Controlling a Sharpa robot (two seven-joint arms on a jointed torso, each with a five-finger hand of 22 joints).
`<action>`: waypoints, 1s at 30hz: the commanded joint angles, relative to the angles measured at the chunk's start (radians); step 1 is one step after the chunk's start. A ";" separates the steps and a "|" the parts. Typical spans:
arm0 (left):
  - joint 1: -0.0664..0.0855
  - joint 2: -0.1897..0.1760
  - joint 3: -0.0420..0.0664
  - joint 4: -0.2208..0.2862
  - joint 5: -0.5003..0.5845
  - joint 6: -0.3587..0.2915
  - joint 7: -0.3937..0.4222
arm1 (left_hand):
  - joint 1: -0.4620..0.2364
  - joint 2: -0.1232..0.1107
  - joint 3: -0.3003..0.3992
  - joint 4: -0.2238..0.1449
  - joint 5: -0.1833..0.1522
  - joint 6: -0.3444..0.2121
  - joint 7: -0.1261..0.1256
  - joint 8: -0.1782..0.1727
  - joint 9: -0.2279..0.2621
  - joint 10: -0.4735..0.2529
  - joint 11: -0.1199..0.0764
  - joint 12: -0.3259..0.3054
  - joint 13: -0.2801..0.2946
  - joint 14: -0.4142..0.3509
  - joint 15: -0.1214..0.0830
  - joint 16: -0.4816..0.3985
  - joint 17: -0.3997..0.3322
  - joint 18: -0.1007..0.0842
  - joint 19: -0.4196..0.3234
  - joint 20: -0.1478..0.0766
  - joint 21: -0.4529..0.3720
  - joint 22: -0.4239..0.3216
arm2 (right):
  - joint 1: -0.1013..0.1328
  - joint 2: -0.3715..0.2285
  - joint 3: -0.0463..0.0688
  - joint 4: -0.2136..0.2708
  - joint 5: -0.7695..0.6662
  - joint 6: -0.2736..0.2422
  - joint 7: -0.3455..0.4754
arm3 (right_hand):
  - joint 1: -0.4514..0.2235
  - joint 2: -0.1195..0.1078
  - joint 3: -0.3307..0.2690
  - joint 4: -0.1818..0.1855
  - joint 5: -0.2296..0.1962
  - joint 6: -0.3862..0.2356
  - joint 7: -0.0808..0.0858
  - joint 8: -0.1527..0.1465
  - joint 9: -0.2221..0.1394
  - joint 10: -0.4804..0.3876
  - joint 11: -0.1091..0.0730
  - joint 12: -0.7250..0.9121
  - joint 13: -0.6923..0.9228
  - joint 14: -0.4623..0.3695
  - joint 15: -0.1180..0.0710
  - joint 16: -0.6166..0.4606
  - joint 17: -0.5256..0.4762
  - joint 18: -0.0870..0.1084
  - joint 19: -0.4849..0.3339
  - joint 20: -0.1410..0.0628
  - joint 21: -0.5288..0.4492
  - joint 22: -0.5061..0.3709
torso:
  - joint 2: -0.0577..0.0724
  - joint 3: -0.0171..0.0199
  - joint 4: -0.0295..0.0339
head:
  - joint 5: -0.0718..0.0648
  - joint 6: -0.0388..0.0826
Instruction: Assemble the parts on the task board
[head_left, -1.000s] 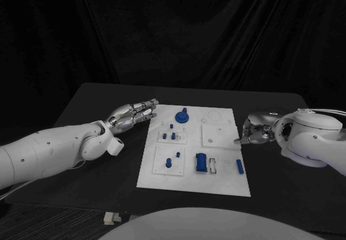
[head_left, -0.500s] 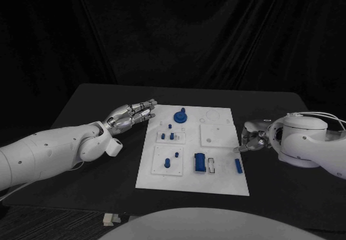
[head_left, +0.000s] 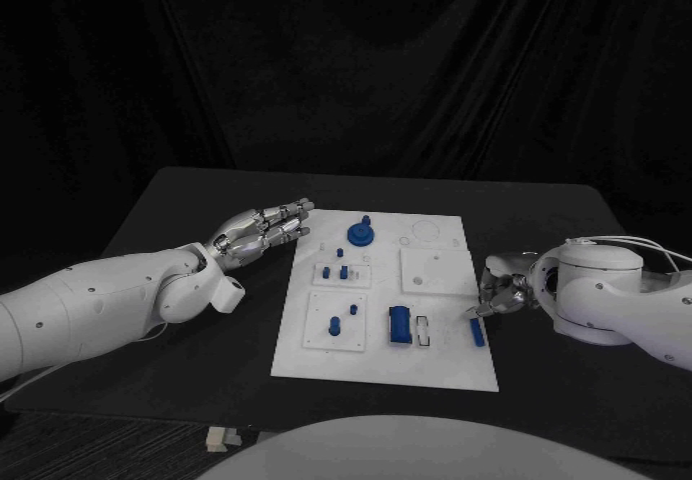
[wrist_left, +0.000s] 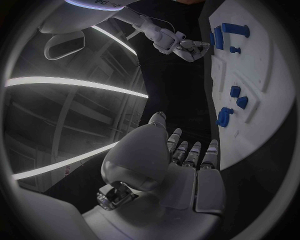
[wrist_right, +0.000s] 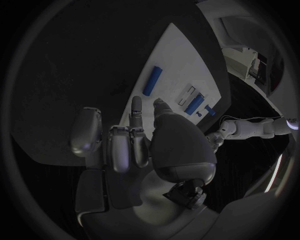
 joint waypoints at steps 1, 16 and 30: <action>-0.001 0.001 0.001 0.002 0.007 0.004 0.058 | 0.010 -0.003 0.005 -0.002 0.007 0.004 0.002 0.003 0.001 0.001 0.003 0.003 0.001 -0.002 0.005 0.005 0.001 0.011 0.009 0.000 0.006 0.001 | -0.005 0.001 0.000 0.001 -0.001 0.007 -0.020 | 0.012 -0.001 -0.002 -0.009 0.004 0.012 0.000 -0.007 0.004 0.103 -0.007 0.003 0.263 0.079 -0.008 -0.007 0.111 -0.016 -0.001 -0.004 -0.006 0.150 | 0.000 -0.0001 0.0000 | 0.000 0.000; -0.001 0.001 0.001 0.001 0.007 0.006 0.058 | 0.011 -0.004 0.007 -0.003 0.008 0.003 0.002 0.003 0.001 0.000 0.003 0.002 0.001 -0.002 0.004 0.005 0.001 0.011 0.012 0.000 0.009 0.005 | -0.029 0.009 0.000 -0.001 -0.001 0.023 -0.024 | 0.039 -0.003 0.002 -0.039 0.018 0.017 -0.006 -0.022 0.029 0.103 -0.016 0.003 0.263 0.075 -0.009 -0.015 0.090 -0.015 -0.004 -0.008 -0.017 0.147 | 0.000 -0.0001 0.0000 | 0.001 0.000; -0.001 0.003 0.001 -0.001 0.007 0.008 0.055 | 0.012 -0.004 0.007 -0.005 0.008 0.001 0.003 0.002 0.000 -0.001 0.004 0.002 0.000 -0.003 0.004 0.004 0.001 0.011 0.012 0.000 0.009 0.004 | -0.056 0.023 0.000 -0.004 -0.001 -0.003 -0.016 | 0.086 -0.002 0.025 -0.086 0.162 -0.012 0.001 -0.074 0.052 0.103 -0.012 0.003 0.263 0.070 -0.001 -0.028 0.061 -0.012 -0.007 -0.001 -0.033 0.143 | 0.000 -0.0001 0.0000 | 0.001 0.000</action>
